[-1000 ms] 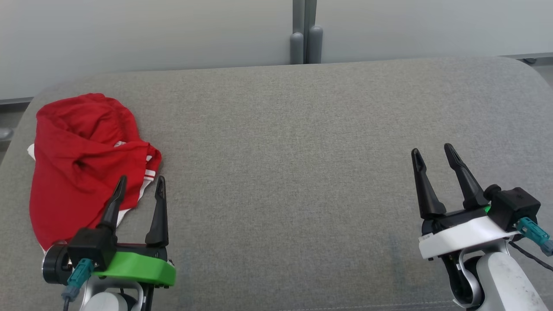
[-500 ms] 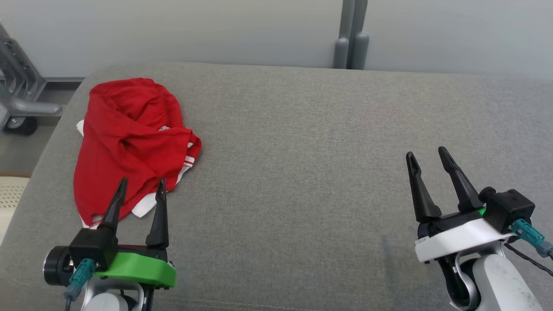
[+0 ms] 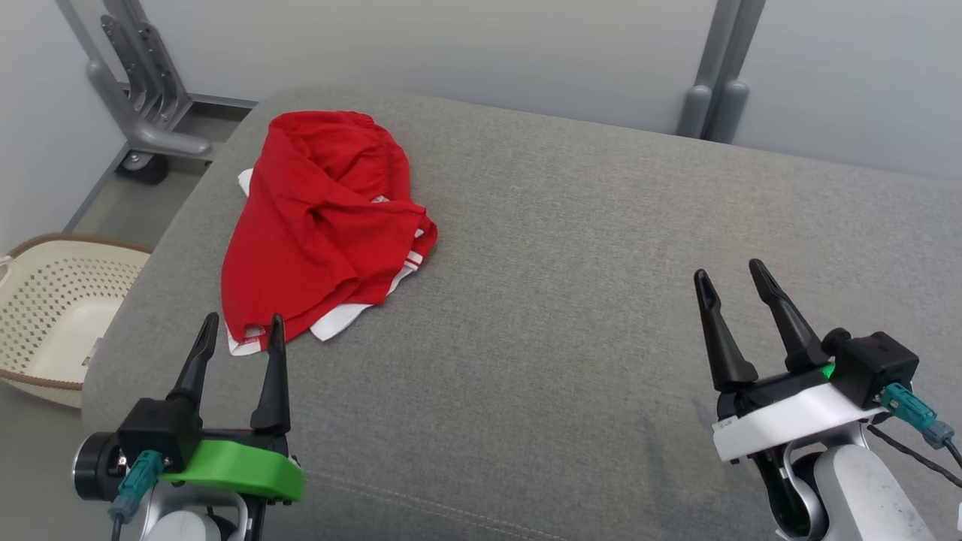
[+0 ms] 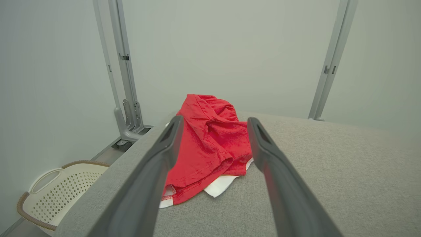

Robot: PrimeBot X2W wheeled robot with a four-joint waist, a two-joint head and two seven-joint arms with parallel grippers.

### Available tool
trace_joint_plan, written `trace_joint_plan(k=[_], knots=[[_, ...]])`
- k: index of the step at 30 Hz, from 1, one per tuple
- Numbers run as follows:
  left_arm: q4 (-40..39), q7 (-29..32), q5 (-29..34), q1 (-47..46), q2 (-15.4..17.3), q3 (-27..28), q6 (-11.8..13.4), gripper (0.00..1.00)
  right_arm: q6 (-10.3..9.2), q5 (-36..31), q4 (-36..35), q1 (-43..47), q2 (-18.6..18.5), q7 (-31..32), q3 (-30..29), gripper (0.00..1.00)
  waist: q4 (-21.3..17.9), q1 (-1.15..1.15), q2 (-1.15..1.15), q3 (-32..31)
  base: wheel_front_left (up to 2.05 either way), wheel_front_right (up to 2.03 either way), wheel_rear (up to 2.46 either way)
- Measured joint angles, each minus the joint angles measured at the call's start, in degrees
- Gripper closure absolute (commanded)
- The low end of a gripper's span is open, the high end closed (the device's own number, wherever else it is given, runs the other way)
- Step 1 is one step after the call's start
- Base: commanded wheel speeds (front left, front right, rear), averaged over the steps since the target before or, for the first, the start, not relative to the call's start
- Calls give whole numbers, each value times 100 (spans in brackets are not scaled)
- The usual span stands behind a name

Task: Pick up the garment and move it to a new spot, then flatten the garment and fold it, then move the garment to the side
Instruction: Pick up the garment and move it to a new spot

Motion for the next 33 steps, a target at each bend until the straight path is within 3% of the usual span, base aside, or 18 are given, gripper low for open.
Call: trace_joint_plan(k=[16, 33], knots=[[5, 0, -153, 6, -3, 127, 3, 0, 26, -2, 111, -1, 38, 0, 233, 0, 762, 0, 0, -9, 0, 0, 0], [-1, 0, -218, 57, -8, 279, 3, 0, 76, -2, 211, -8, 57, 0, 382, 0, 523, 0, 0, -73, 0, 0, 0]])
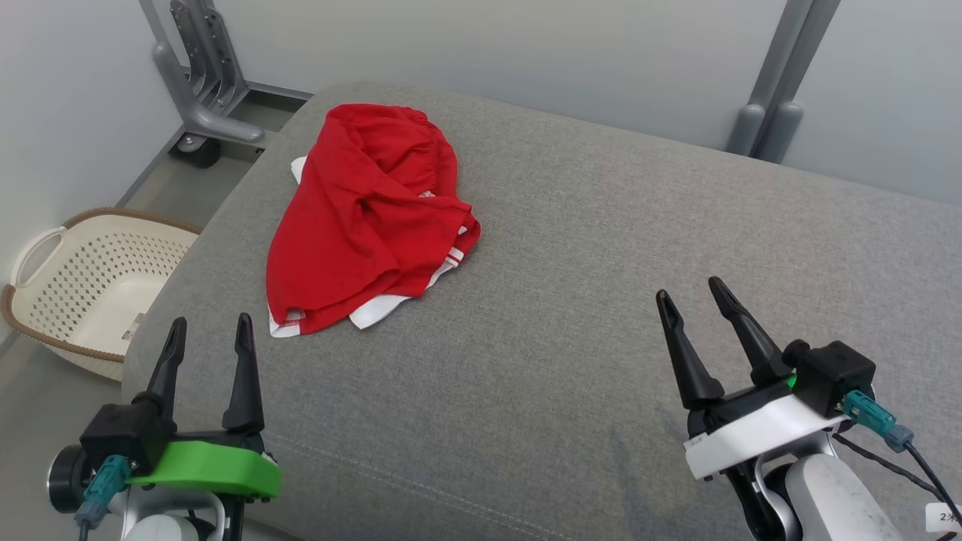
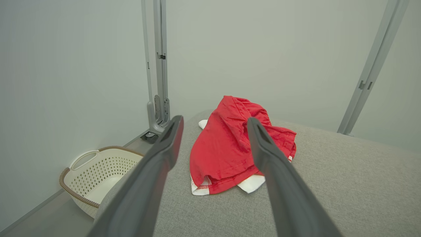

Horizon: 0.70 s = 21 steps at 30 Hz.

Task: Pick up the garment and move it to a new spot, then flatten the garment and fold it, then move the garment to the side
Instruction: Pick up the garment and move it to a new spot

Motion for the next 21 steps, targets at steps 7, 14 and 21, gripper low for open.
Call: trace_joint_plan(k=[7, 14, 21], knots=[[-19, 0, -138, -278, -1, 118, -62, 0, 0, -2, -14, -63, -2, 0, 10, 0, -194, 0, 0, 109, 0, 0, 0], [331, 225, -282, -871, 87, 110, -229, 0, 1, -60, -101, -367, -144, 0, -1, 0, -475, 0, 0, 327, 0, 0, 0], [657, 719, -506, -1715, 439, 497, -248, 0, 1, -63, -196, -533, -142, 0, 18, 0, -840, 0, 0, 621, 0, 0, 0]])
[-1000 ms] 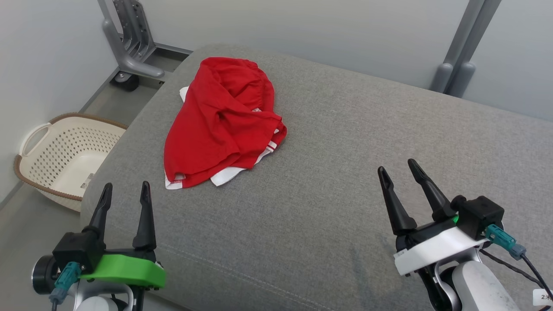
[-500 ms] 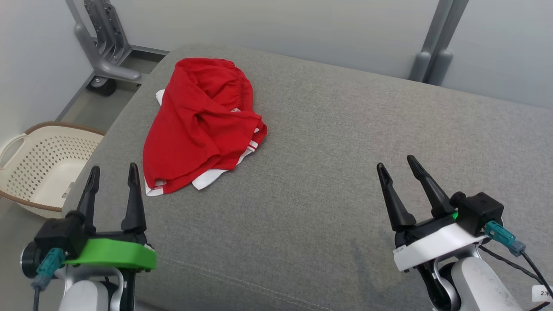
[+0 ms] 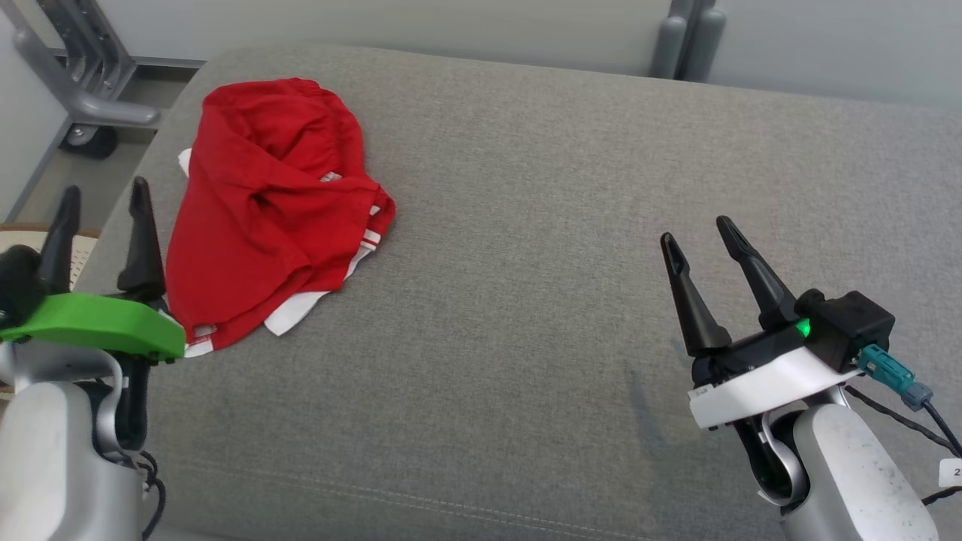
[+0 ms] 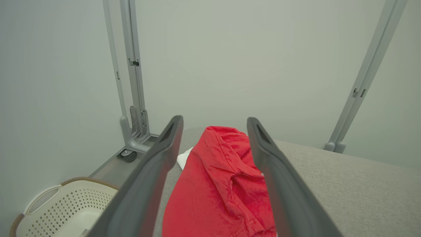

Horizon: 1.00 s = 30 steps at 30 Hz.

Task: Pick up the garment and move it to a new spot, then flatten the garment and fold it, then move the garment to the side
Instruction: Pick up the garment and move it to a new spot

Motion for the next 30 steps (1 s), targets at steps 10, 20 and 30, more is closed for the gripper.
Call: trace_joint_plan(k=[10, 20, 30], knots=[[689, 582, -642, -892, 444, 599, -62, 0, 0, -5, -85, -316, -7, -1, -43, 0, -643, 0, 0, 482, 0, 0, 0], [1692, 1450, -1237, -1840, 750, 1113, -45, 0, 0, -32, -192, -693, -25, -1, -56, 0, -1267, 0, 0, 1023, 0, 0, 0], [2629, 1968, -1263, -2076, 1203, 1311, 198, 0, 0, -31, -176, -894, -19, -1, -27, 0, -1747, 0, 0, 1376, 0, 0, 0]])
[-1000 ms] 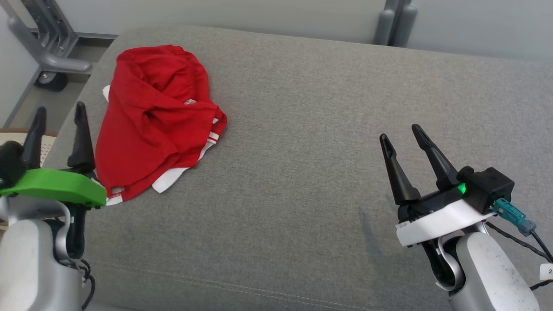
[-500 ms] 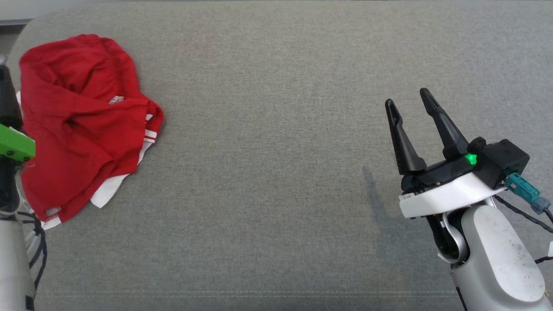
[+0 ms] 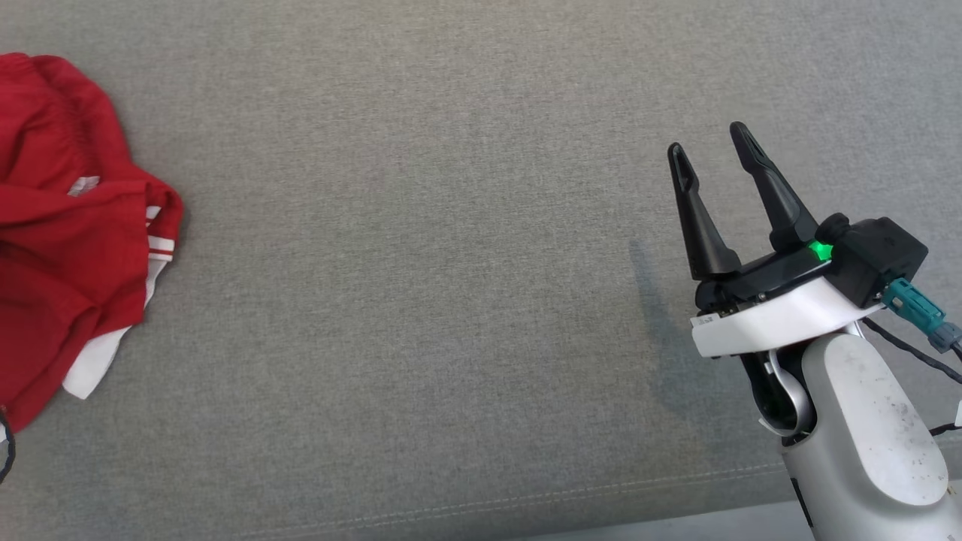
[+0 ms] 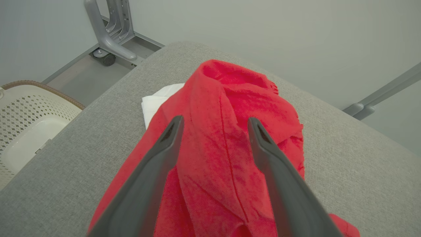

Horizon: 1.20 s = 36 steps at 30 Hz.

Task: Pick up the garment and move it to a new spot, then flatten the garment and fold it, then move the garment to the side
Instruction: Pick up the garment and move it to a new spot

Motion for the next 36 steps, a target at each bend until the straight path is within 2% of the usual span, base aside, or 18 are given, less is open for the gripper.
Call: trace_joint_plan(k=[3, 7, 12, 13, 14, 15, 16, 29, 36], knots=[[186, 153, -103, -60, -2, 26, 11, 0, 0, 0, 5, -2, 0, 0, -10, 0, -129, 0, 0, 50, 0, 0, 0], [358, 325, -85, -170, 105, 23, 153, 0, 0, 0, -12, -8, -3, 0, -34, 0, -246, 0, 0, 133, 0, 0, 0], [597, 515, 143, -310, 381, -41, 349, 0, 0, 0, -29, -19, -7, 0, -76, 0, -328, 0, 0, 274, 0, 0, 0], [631, 515, 169, -349, 388, -58, 359, 5, 0, 0, -27, -20, -5, 0, -102, 0, -343, 0, 0, 296, 0, 0, 0], [658, 515, 172, -376, 387, -69, 361, 45, 0, 0, -26, -32, -4, 0, -112, 0, -355, 0, 0, 311, 0, 0, 0], [690, 514, 186, -411, 383, -98, 378, 70, 0, 0, -22, -39, -5, 0, -121, 0, -365, 0, 0, 320, 0, 0, 0], [743, 513, 210, -459, 371, -129, 380, 100, 0, 1, -1, -46, -7, 0, -126, 0, -371, 0, 0, 317, 0, 0, 0], [1014, 361, 308, -611, 307, -344, 370, 100, 0, 1, 64, -90, -2, 0, -120, 0, -332, 0, 0, 140, 0, 0, 0], [1057, 129, 443, -612, 236, -545, 123, 100, 0, 10, 142, -89, 2, 0, -42, 0, -288, 0, 0, 8, 0, 0, 0]])
